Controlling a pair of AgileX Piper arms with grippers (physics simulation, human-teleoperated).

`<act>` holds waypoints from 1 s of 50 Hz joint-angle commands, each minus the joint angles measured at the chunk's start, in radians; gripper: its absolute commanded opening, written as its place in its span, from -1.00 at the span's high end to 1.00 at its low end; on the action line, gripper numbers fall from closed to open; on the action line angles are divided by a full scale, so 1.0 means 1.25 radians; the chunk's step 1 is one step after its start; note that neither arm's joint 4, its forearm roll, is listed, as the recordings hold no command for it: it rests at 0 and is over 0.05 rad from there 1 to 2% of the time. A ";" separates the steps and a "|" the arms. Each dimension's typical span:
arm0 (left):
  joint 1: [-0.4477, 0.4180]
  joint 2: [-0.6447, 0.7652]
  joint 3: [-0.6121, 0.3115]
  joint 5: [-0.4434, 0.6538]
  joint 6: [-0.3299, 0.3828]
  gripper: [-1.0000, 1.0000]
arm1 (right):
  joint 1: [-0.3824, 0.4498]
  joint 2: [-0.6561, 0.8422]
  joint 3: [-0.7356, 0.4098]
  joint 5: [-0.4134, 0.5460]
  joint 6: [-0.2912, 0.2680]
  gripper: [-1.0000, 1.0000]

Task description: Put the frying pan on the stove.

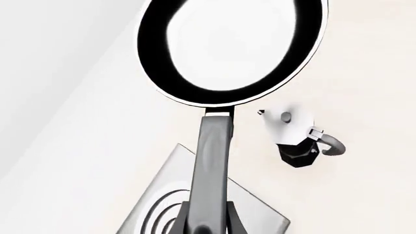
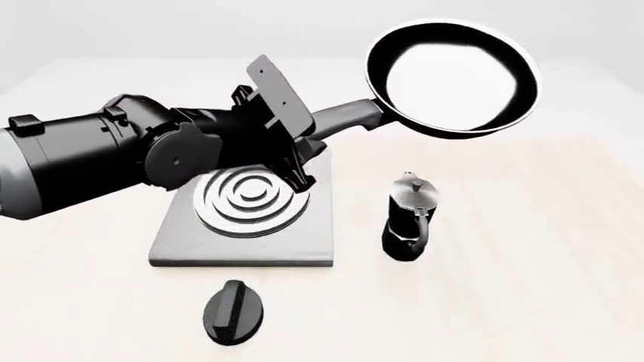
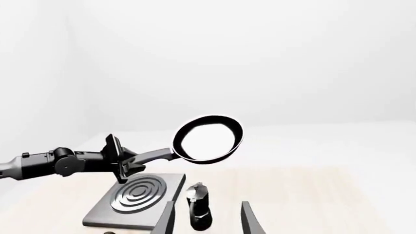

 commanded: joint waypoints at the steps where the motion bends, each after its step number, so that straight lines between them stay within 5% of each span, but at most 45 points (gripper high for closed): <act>1: 0.038 -0.074 0.063 -0.029 0.007 1.00 | 0.000 0.000 0.001 0.000 -0.001 -1.00; 50: 0.158 -0.238 0.308 -0.104 -0.047 1.00 | 0.001 0.000 0.005 0.000 0.001 -1.00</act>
